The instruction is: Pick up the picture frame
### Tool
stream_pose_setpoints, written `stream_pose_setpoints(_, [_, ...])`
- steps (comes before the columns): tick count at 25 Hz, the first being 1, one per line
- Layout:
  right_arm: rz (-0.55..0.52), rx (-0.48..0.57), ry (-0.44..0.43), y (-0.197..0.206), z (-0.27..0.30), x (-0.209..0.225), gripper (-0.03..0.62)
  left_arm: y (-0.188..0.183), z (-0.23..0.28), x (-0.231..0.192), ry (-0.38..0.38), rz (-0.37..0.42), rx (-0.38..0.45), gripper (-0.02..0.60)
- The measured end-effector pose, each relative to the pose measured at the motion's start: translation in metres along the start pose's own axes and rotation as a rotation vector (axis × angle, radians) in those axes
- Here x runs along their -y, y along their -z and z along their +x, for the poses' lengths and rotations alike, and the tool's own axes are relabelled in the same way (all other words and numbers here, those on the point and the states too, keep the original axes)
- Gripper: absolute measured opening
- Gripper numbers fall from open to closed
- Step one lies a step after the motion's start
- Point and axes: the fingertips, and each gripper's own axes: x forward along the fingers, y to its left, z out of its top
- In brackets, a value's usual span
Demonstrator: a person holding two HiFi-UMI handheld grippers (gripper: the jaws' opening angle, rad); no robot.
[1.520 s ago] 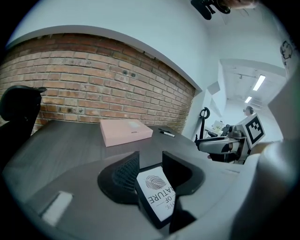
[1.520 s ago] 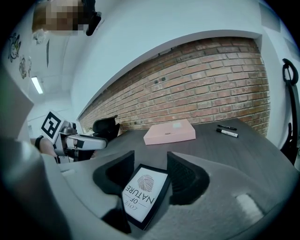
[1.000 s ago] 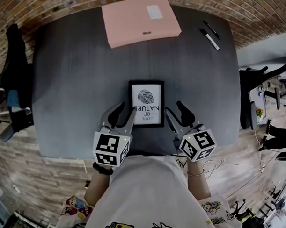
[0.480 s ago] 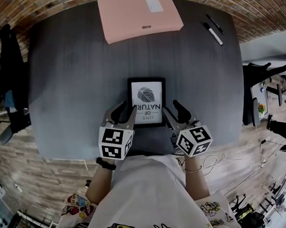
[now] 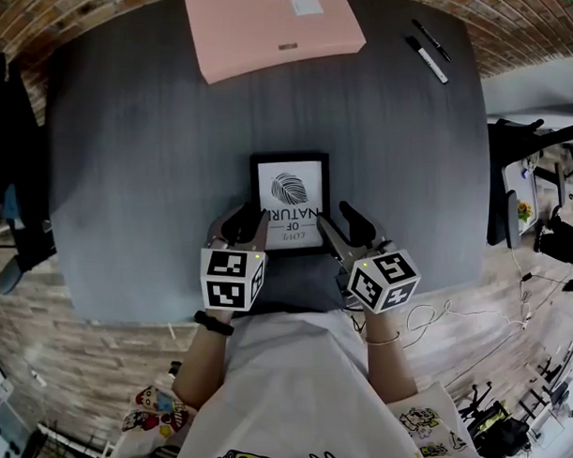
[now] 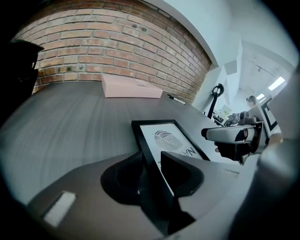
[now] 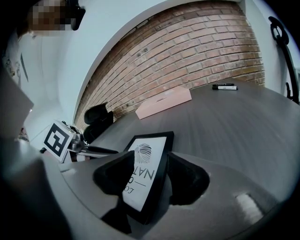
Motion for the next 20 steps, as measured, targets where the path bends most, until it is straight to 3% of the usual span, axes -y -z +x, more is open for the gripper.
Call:
stream_pose_setpoints(9, [0.023, -0.014, 0.003, 0.003, 0.002, 0.006, 0.212, 0.007, 0.008, 0.000, 0.000, -0.021, -0.032, 0.129])
stream_pose_setpoints(20, [0.057, -0.040, -0.035, 0.005, 0.013, 0.007, 0.212, 0.003, 0.008, -0.006, -0.017, -0.141, 0.012, 0.095])
